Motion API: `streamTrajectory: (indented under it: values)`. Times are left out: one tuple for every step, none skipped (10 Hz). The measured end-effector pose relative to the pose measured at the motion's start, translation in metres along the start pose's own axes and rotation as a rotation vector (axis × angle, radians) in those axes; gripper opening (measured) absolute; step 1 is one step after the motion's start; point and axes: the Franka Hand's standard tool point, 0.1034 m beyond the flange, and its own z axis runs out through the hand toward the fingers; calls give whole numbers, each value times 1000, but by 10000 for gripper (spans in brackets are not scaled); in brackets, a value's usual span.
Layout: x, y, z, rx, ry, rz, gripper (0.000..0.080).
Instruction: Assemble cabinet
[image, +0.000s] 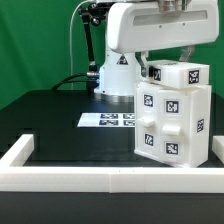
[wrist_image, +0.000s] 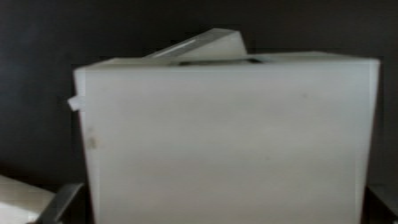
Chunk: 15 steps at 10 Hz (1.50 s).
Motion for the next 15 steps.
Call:
streamTrajectory:
  values:
    - [0, 0, 0, 1, 0, 110, 568]
    - [0, 0, 0, 1, 0, 174, 568]
    - [0, -1, 0, 1, 0, 250, 568]
    - [1, -4, 1, 0, -1, 374, 568]
    - [1, -5, 2, -1, -2, 439, 568]
    - [1, -6, 3, 0, -3, 494, 568]
    - [2, -9, 3, 4, -2, 631, 566]
    - [2, -11, 4, 4, -3, 744, 566]
    - [2, -12, 4, 4, -3, 821, 566]
    - [4, -13, 4, 4, -3, 891, 566]
    - [6, -15, 4, 14, -4, 1069, 566]
    - [7, -14, 4, 14, -3, 1104, 566]
    - [11, -14, 3, 15, -1, 1202, 566]
    - [14, -16, 4, 19, -2, 1328, 566]
    - [14, -18, 4, 20, -2, 1367, 566]
